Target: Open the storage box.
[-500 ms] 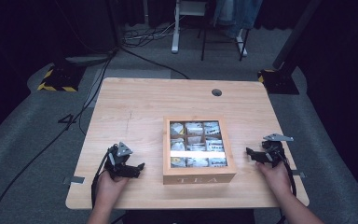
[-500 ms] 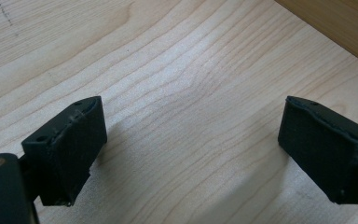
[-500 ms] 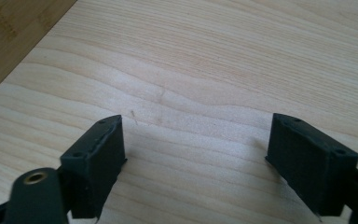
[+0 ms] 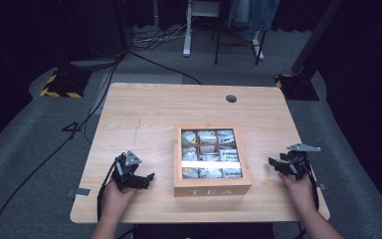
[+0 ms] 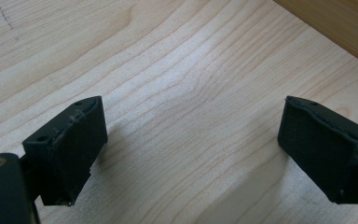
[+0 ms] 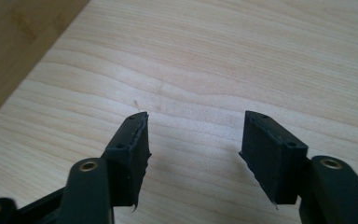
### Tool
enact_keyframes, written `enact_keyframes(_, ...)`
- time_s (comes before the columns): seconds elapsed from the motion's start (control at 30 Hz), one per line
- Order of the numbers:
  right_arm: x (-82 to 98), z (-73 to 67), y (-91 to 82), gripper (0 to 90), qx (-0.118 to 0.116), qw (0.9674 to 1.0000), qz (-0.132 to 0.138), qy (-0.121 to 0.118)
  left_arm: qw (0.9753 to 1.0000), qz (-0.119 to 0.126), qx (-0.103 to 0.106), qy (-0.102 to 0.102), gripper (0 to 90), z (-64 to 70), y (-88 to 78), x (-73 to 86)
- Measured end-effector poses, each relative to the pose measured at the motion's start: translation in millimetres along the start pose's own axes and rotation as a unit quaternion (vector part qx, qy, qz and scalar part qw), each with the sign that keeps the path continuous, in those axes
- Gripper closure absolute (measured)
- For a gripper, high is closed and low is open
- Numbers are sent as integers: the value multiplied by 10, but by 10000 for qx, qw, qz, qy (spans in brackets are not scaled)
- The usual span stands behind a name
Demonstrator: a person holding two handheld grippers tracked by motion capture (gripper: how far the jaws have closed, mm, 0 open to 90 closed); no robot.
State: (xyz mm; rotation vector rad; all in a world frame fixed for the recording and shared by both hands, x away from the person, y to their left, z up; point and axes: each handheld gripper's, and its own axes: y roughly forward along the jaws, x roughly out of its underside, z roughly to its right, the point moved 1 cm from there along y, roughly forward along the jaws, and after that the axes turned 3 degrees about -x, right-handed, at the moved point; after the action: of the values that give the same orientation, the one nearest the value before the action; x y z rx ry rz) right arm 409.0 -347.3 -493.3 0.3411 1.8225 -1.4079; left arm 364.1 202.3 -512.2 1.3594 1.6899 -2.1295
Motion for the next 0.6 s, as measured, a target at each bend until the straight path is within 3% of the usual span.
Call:
enact_keyframes(0.07, -19, -17, -88, 451, -57, 9999, 149, -4, 10000, 3, -17, 10, 88, -1, 1, -1)
enact_keyframes(0.27, -56, -82, -232, 550, -166, 9995, 267, -72, 10000, 2, -25, 0, 89, 0, 2, -2)
enact_keyframes(0.6, -109, -174, -415, 548, -543, 9966, 616, -96, 10000, 1, -27, 0, 89, 1, 2, -2)
